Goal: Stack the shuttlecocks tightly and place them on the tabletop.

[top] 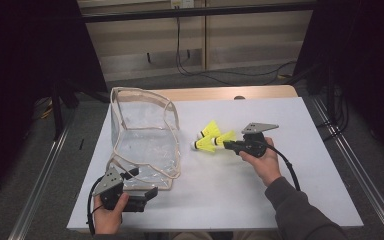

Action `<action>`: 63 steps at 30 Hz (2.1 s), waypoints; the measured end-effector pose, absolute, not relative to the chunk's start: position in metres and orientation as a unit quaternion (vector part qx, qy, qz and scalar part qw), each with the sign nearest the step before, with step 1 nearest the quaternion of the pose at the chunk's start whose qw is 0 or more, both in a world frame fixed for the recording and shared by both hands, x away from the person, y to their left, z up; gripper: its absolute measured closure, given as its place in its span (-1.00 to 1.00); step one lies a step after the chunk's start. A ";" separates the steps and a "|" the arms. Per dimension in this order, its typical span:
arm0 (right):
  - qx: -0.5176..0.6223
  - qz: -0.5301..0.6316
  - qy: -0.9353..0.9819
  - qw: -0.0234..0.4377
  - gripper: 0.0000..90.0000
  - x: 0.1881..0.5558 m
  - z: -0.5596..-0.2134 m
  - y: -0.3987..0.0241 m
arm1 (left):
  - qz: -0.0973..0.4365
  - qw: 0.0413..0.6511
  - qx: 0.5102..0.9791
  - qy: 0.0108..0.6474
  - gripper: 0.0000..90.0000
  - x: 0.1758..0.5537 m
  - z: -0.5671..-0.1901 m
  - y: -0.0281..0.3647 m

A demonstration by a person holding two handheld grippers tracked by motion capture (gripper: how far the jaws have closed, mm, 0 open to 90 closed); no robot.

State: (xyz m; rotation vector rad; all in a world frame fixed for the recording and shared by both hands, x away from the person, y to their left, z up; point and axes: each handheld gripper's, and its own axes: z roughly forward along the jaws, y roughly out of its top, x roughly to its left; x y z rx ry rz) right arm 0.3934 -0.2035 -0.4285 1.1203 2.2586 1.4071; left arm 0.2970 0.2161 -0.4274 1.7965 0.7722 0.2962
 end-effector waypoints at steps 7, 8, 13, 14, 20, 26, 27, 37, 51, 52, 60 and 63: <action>0.380 0.482 0.779 0.126 0.99 0.394 -0.429 -0.201 | 0.124 0.551 0.758 0.326 -0.96 0.297 -0.427 0.216; 0.380 0.481 0.780 0.127 0.99 0.394 -0.429 -0.200 | 0.124 0.550 0.759 0.325 -0.96 0.297 -0.427 0.216; 0.378 0.479 0.782 0.124 0.99 0.393 -0.429 -0.199 | 0.124 0.551 0.758 0.326 -0.96 0.297 -0.427 0.216; 0.377 0.480 0.782 0.125 0.99 0.393 -0.429 -0.199 | 0.124 0.550 0.759 0.326 -0.96 0.297 -0.427 0.216; 0.377 0.480 0.783 0.124 0.99 0.393 -0.430 -0.197 | 0.124 0.551 0.758 0.326 -0.96 0.297 -0.427 0.216; 0.374 0.477 0.785 0.125 0.99 0.393 -0.428 -0.197 | 0.124 0.551 0.758 0.326 -0.96 0.297 -0.427 0.217; 0.374 0.477 0.785 0.126 0.99 0.393 -0.428 -0.197 | 0.123 0.552 0.757 0.327 -0.96 0.297 -0.427 0.216; 0.372 0.473 0.788 0.128 0.99 0.393 -0.430 -0.195 | 0.125 0.550 0.759 0.326 -0.96 0.297 -0.427 0.216; 0.373 0.473 0.788 0.130 0.99 0.396 -0.433 -0.194 | 0.122 0.554 0.755 0.328 -0.96 0.297 -0.428 0.216; 0.371 0.472 0.789 0.130 0.99 0.396 -0.433 -0.194 | 0.123 0.554 0.756 0.328 -0.96 0.297 -0.428 0.216; 0.371 0.471 0.790 0.130 0.99 0.396 -0.434 -0.193 | 0.124 0.553 0.757 0.326 -0.96 0.297 -0.428 0.216; 0.370 0.473 0.789 0.129 0.99 0.395 -0.433 -0.192 | 0.124 0.553 0.757 0.326 -0.96 0.297 -0.428 0.216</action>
